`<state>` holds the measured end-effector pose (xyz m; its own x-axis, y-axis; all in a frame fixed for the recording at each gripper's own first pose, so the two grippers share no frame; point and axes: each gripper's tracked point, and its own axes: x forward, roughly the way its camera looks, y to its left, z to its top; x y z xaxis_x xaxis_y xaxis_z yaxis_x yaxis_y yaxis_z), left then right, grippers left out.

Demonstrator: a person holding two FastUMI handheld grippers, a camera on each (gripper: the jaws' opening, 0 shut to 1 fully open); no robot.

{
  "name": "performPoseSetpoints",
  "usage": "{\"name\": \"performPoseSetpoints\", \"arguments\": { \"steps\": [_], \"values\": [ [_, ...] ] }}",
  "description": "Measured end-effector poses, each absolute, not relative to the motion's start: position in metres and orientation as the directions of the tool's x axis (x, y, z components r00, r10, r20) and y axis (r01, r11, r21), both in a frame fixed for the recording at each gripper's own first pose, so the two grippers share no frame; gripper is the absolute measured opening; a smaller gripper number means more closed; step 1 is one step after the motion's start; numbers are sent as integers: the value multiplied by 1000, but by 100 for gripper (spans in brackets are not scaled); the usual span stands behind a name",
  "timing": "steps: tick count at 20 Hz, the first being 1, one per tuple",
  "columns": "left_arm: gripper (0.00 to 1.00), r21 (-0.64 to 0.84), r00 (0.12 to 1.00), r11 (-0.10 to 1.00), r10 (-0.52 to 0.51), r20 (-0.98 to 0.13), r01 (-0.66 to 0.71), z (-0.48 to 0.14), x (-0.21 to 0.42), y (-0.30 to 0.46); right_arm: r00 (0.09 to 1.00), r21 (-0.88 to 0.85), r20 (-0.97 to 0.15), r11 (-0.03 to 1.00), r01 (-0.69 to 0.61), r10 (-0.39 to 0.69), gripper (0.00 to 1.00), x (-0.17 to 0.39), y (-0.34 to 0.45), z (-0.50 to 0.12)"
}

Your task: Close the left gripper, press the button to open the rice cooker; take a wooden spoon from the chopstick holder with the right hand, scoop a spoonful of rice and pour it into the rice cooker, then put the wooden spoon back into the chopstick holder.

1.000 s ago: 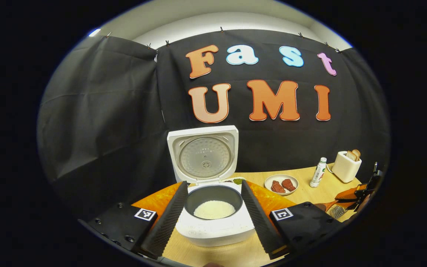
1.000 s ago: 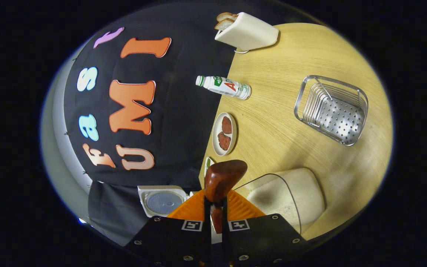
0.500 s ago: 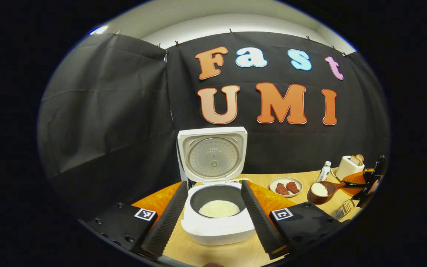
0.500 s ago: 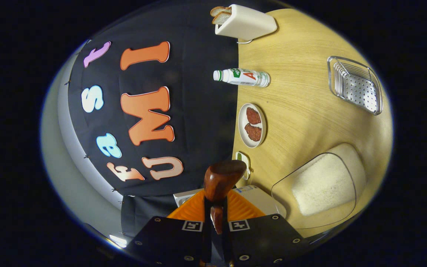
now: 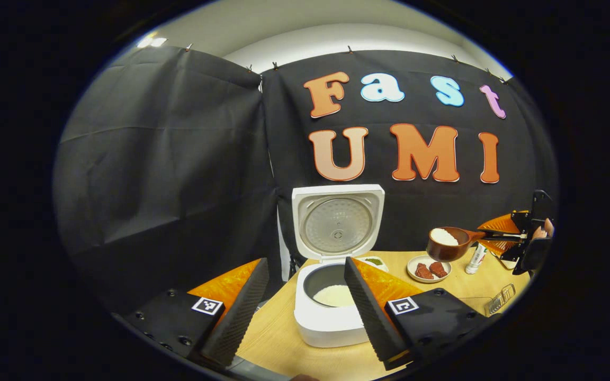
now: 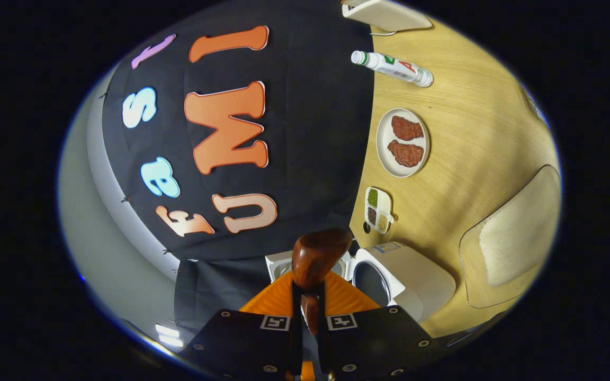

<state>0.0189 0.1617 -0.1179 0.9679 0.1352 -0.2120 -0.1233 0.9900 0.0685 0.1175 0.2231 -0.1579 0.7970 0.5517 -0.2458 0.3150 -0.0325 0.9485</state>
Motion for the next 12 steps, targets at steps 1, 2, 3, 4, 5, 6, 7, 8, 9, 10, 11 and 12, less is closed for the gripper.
{"name": "performPoseSetpoints", "arguments": {
  "steps": [1, 2, 3, 4, 5, 6, 7, 8, 9, 10, 11, 12],
  "values": [
    [97, 71, 968, 989, 145, -207, -133, -117, 17, 167, 791, 951, -244, -21, 308, 561, 11, 122, 233, -154],
    [97, 74, 968, 987, 153, -198, -141, -116, 12, 169, 785, 953, -243, -10, 302, 570, 11, 127, 243, -151],
    [97, 78, 970, 987, 156, -188, -144, -114, 10, 171, 780, 956, -242, 2, 295, 578, 11, 133, 253, -148],
    [98, 82, 972, 986, 156, -177, -143, -111, 8, 171, 774, 957, -243, 16, 288, 585, 11, 136, 262, -146],
    [98, 90, 973, 985, 159, -168, -145, -109, 6, 173, 769, 959, -245, 34, 280, 590, 11, 141, 271, -142],
    [98, 96, 974, 985, 158, -162, -144, -108, 6, 173, 763, 961, -248, 54, 270, 597, 11, 146, 281, -141],
    [98, 100, 974, 984, 160, -160, -145, -108, 6, 175, 758, 963, -251, 73, 261, 602, 11, 150, 289, -140],
    [98, 102, 974, 984, 163, -160, -147, -109, 5, 177, 753, 964, -253, 88, 252, 607, 11, 154, 299, -138],
    [98, 101, 973, 984, 164, -164, -149, -111, 4, 179, 748, 964, -255, 101, 246, 613, 11, 158, 307, -137],
    [98, 99, 971, 983, 169, -169, -153, -113, 2, 182, 742, 963, -260, 113, 244, 618, 11, 161, 315, -137],
    [97, 95, 970, 983, 170, -173, -156, -114, 0, 184, 737, 962, -267, 131, 239, 620, 11, 166, 322, -138],
    [98, 95, 968, 982, 176, -178, -161, -117, -1, 187, 733, 961, -275, 149, 234, 622, 11, 169, 330, -139]
  ]
}}
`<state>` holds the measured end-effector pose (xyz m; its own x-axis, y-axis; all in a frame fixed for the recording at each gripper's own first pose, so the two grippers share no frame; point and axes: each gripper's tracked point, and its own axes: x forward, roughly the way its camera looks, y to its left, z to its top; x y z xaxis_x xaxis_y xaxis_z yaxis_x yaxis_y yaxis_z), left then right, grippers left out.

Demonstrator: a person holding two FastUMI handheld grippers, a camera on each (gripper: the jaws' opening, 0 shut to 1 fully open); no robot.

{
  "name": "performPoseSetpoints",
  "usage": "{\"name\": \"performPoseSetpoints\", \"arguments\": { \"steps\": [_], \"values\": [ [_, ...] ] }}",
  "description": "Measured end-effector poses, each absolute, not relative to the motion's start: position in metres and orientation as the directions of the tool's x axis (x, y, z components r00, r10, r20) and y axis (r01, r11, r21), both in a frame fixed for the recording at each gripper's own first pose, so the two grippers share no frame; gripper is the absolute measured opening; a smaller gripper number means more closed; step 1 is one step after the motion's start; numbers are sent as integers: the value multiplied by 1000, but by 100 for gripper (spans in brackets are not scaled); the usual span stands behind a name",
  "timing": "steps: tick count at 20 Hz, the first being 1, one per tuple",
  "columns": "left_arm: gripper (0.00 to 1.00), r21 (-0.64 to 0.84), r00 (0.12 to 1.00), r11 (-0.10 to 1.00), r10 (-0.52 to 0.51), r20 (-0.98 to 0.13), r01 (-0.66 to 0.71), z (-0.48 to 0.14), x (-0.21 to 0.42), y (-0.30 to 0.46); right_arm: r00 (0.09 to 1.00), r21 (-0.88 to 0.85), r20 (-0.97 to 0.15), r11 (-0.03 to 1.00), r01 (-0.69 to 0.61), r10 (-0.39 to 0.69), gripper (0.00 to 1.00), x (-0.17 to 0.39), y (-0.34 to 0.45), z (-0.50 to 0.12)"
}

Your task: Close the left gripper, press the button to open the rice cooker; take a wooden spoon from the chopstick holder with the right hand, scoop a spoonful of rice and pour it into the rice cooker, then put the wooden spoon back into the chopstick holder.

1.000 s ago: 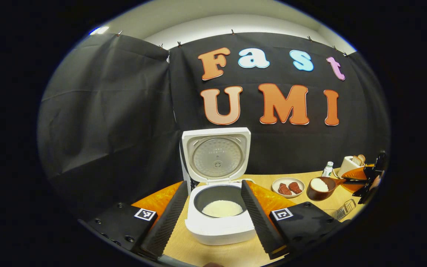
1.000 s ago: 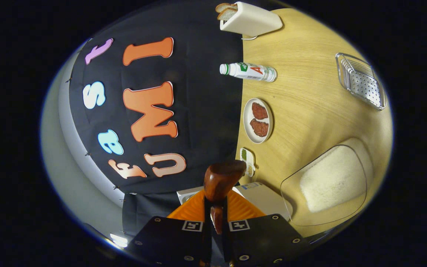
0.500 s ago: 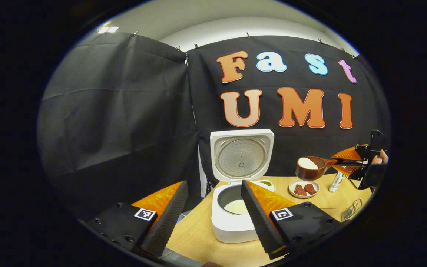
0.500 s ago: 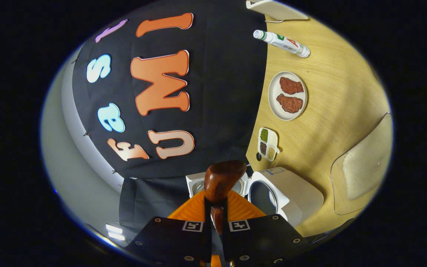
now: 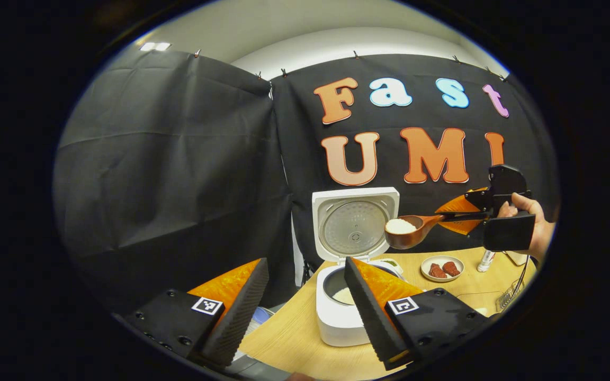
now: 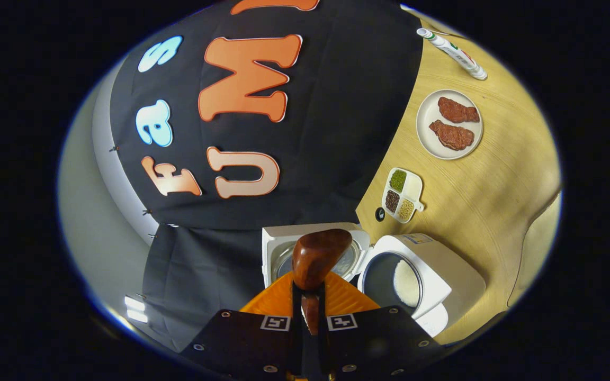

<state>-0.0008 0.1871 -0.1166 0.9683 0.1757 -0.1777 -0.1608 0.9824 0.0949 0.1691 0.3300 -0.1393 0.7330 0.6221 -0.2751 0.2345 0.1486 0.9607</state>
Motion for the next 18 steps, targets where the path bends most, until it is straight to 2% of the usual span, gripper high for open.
{"name": "performPoseSetpoints", "arguments": {
  "steps": [12, 18],
  "values": [
    [98, 96, 947, 973, 229, -225, -212, -139, -6, 222, 706, 848, -417, 524, 76, 573, 11, 187, 384, -178],
    [98, 94, 935, 970, 241, -259, -224, -154, -5, 231, 724, 701, -449, 709, -78, 523, 11, 192, 399, -192]
  ]
}}
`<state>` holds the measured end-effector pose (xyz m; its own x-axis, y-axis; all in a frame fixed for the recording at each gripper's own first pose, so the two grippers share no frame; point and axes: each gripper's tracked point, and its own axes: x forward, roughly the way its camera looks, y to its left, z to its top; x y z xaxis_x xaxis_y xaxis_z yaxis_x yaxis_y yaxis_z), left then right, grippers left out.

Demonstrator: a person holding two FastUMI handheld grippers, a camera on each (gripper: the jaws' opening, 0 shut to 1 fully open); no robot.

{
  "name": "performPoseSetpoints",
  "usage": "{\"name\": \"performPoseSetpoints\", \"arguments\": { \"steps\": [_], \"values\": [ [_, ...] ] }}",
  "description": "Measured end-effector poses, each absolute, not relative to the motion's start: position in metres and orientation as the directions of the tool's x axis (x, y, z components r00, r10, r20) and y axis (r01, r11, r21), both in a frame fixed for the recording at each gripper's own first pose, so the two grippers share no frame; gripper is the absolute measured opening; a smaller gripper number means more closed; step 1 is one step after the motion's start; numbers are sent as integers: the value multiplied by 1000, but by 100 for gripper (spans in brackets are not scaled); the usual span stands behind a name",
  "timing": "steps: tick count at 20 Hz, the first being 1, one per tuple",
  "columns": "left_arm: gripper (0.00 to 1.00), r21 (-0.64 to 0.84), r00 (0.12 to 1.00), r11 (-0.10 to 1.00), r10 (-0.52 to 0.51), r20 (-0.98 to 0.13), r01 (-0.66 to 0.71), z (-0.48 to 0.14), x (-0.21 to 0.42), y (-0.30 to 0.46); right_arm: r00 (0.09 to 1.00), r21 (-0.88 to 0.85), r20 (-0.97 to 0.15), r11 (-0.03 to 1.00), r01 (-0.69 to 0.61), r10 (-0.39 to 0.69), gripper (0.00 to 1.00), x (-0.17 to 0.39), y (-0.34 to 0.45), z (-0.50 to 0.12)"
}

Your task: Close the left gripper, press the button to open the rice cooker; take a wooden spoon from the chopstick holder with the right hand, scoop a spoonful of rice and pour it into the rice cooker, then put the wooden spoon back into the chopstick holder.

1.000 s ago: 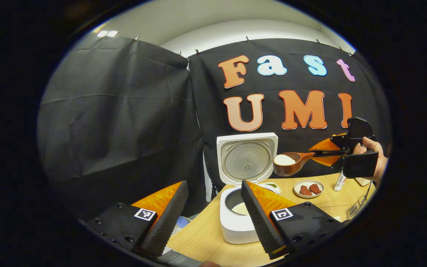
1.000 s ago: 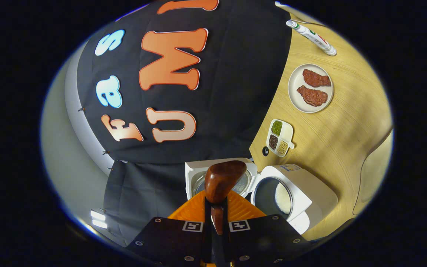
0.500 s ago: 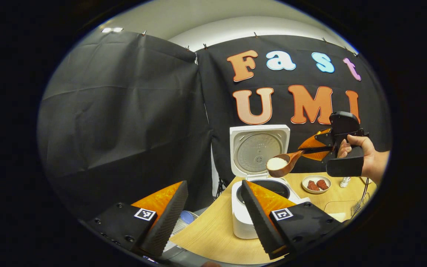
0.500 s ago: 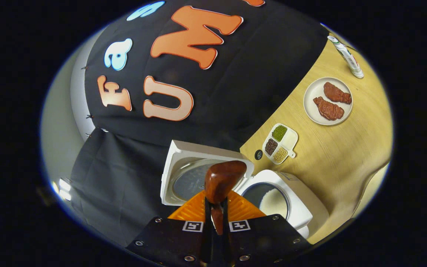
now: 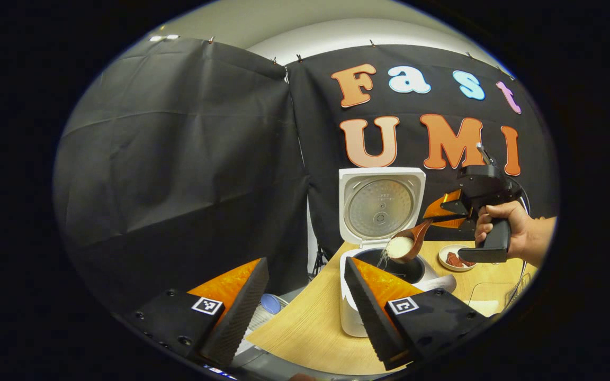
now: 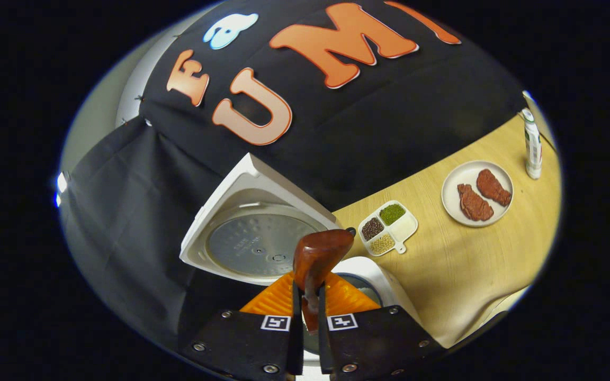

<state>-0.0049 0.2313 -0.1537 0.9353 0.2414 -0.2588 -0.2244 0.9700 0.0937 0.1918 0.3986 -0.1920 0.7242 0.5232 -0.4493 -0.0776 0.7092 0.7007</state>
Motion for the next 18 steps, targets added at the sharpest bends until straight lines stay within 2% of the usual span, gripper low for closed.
{"name": "performPoseSetpoints", "arguments": {
  "steps": [6, 7, 8, 18],
  "values": [
    [98, 100, 928, 967, 252, -276, -233, -159, 0, 238, 747, 548, -446, 811, -207, 492, 11, 193, 414, -194],
    [98, 103, 927, 967, 254, -276, -234, -160, 1, 239, 752, 527, -441, 819, -224, 490, 6, 193, 417, -192],
    [98, 107, 927, 966, 256, -273, -235, -160, 0, 240, 757, 510, -435, 826, -238, 487, 11, 194, 418, -191],
    [98, 91, 929, 963, 268, -254, -253, -160, -1, 243, 782, 346, -424, 880, -326, 456, 11, 193, 424, -189]
  ]
}}
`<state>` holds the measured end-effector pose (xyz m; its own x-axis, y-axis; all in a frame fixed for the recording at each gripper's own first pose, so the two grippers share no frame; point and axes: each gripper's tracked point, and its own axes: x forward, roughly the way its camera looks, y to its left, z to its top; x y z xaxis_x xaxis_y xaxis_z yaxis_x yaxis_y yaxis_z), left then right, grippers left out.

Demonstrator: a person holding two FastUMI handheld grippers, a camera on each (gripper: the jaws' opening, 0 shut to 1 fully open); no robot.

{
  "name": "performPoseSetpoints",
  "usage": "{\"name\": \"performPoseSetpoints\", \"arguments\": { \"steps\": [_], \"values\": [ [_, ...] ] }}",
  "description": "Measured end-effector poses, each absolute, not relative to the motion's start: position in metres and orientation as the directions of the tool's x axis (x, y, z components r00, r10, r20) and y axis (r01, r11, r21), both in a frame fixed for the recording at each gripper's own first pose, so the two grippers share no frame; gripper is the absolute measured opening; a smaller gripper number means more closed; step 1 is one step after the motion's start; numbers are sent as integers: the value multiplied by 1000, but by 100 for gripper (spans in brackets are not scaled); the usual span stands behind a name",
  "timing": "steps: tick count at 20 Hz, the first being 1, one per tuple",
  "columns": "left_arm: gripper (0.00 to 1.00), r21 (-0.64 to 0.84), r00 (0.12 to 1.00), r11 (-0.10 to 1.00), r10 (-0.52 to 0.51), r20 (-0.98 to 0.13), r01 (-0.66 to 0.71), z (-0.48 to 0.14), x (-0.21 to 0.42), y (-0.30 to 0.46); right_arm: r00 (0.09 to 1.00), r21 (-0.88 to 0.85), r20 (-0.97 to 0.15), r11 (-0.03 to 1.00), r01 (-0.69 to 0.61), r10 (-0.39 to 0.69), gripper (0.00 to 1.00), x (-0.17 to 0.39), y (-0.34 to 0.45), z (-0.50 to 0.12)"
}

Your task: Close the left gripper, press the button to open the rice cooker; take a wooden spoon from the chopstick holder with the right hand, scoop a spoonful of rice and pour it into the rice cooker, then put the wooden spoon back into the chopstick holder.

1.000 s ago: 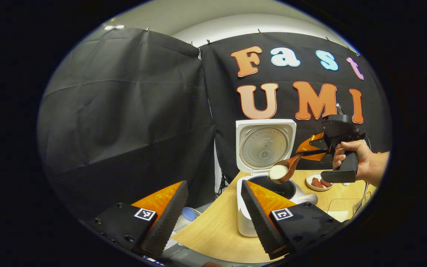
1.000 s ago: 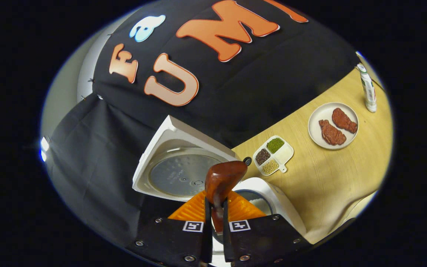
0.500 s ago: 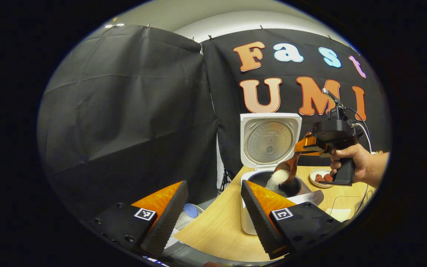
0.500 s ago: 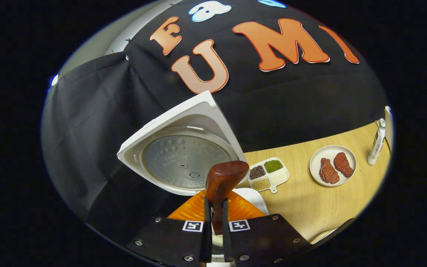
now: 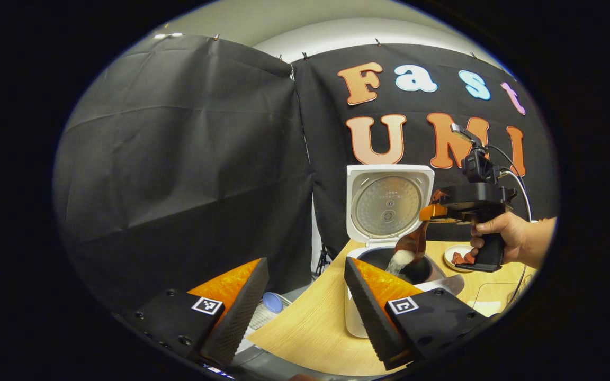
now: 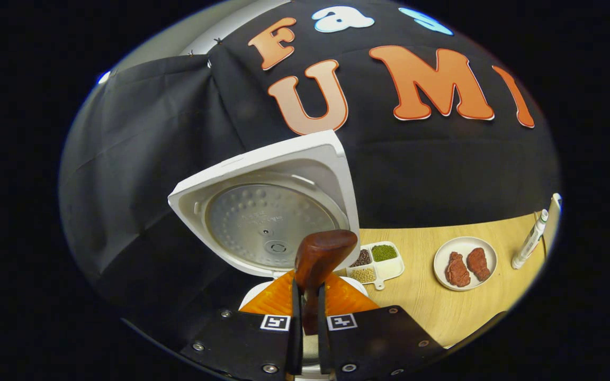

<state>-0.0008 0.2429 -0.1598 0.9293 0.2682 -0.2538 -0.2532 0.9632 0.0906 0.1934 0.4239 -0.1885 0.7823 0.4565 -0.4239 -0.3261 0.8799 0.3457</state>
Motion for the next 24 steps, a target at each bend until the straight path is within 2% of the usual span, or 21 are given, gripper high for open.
{"name": "performPoseSetpoints", "arguments": {
  "steps": [8, 16, 24],
  "values": [
    [98, 86, 932, 965, 260, -251, -246, -161, 4, 241, 804, 163, -380, 889, -428, 457, 11, 189, 432, -179],
    [98, 88, 930, 965, 262, -257, -247, -165, 1, 243, 806, -39, -331, 847, -530, 490, 11, 174, 450, -172],
    [98, 92, 934, 968, 249, -255, -233, -164, -2, 242, 814, -175, -292, 808, -562, 503, 11, 162, 456, -166]
  ]
}}
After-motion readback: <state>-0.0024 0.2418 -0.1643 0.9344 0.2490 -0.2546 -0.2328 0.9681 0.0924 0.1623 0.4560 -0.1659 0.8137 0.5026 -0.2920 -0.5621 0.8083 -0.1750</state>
